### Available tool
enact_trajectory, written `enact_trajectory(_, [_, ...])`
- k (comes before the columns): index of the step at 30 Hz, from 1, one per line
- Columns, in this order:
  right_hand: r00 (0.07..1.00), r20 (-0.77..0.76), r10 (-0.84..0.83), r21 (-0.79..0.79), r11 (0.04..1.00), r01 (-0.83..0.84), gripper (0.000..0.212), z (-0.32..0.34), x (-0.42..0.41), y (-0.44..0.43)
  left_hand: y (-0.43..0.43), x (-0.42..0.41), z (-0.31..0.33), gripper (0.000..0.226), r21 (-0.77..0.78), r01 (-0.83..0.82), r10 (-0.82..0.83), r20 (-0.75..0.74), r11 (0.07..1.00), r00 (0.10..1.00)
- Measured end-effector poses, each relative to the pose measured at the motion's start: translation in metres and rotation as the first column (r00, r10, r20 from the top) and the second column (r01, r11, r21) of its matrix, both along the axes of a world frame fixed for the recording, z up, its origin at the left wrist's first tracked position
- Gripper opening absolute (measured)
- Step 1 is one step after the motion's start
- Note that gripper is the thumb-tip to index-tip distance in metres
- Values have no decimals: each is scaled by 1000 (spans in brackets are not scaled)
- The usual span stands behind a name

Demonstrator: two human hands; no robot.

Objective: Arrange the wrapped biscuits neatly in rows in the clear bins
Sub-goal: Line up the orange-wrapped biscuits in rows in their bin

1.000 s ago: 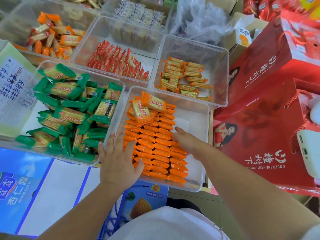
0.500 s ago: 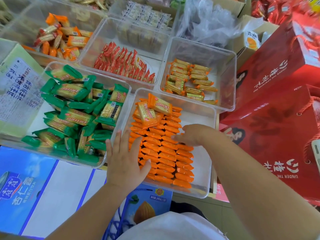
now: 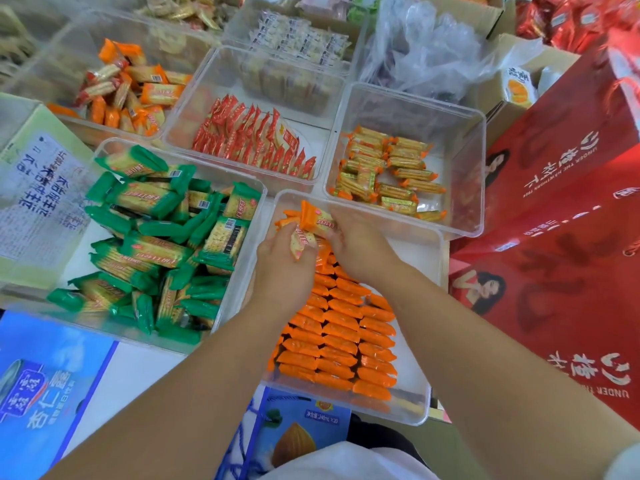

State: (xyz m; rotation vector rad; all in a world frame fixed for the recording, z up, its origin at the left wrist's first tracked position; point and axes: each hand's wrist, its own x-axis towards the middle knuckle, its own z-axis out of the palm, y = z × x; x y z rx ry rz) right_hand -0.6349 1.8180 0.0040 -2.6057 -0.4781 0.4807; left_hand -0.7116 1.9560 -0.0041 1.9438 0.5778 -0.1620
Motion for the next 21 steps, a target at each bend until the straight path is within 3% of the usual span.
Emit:
enact_trajectory(4, [995, 29, -97, -71, 993, 99, 34, -11, 0, 5, -10, 1, -2, 47, -110, -135, 131, -42, 985, 990])
enact_trajectory(8, [987, -88, -137, 59, 988, 142, 27, -11, -1, 8, -15, -6, -3, 43, -270, -218, 224, -8, 938, 975])
enact_trajectory(11, [993, -83, -89, 43, 995, 93, 39, -11, -5, 9, -17, -8, 0, 32, -436, -285, 304, -27, 853, 952])
enact_trajectory(15, [992, -105, -77, -18, 997, 75, 44, -9, -7, 13, -20, -10, 1, 37, -492, -327, 349, -49, 807, 936])
enact_trajectory(18, [988, -139, -62, -90, 995, 50, 43, -6, -9, 17, -21, -13, 1, 27, -535, -343, 365, -67, 772, 928])
enact_trajectory(21, [970, -207, -129, -3, 991, 131, 48, 1, -16, 19, -15, -16, 1, 19, -549, -375, 382, -107, 747, 918])
